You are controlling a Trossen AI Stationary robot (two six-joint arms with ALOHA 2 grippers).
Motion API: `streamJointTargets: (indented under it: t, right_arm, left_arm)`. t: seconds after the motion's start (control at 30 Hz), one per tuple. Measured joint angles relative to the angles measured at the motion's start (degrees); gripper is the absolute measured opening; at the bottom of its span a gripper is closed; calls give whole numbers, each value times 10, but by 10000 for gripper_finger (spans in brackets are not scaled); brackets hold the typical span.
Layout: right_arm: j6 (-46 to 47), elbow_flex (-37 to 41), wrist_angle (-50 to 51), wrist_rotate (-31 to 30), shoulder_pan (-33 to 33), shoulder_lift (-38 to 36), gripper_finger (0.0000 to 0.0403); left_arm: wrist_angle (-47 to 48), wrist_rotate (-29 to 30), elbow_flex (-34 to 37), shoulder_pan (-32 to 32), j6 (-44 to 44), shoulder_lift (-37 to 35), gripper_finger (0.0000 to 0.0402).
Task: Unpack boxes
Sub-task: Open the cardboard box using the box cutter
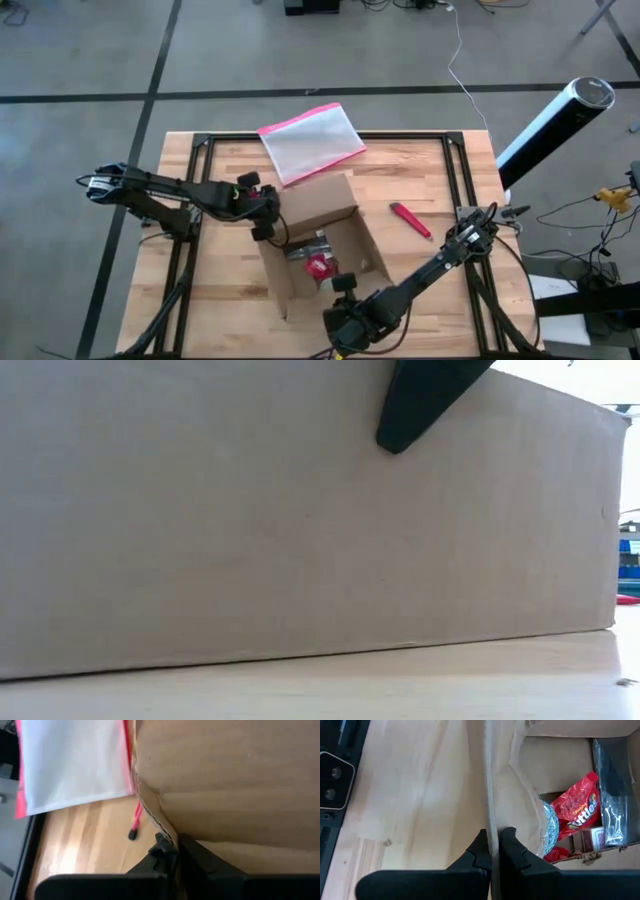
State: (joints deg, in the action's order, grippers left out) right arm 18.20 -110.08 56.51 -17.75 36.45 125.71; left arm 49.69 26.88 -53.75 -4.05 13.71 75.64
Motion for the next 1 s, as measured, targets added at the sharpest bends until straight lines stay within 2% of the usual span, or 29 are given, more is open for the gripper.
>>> streamJointTargets:
  t: [0.23,0.47,0.6,0.7,0.77,1.0]
  right_arm:
    - [1,0,1,-12,0,0,0]
    - [2,0,3,-14,0,0,0]
    - [2,0,4,-15,0,0,0]
    - [2,0,4,-23,0,0,1]
    - [1,0,4,-33,0,0,1]
    - [-2,0,3,-45,-5,0,0]
  left_arm:
    - [-15,9,11,0,-52,-13,72]
    - [-2,88,-3,0,-77,-54,170]
    - [-6,91,-27,0,-75,-83,224]
    - [-12,71,-40,-8,-62,-104,254]
    - [-27,38,-42,-18,-54,-114,267]
    - [-116,-74,-42,-87,-52,-111,276]
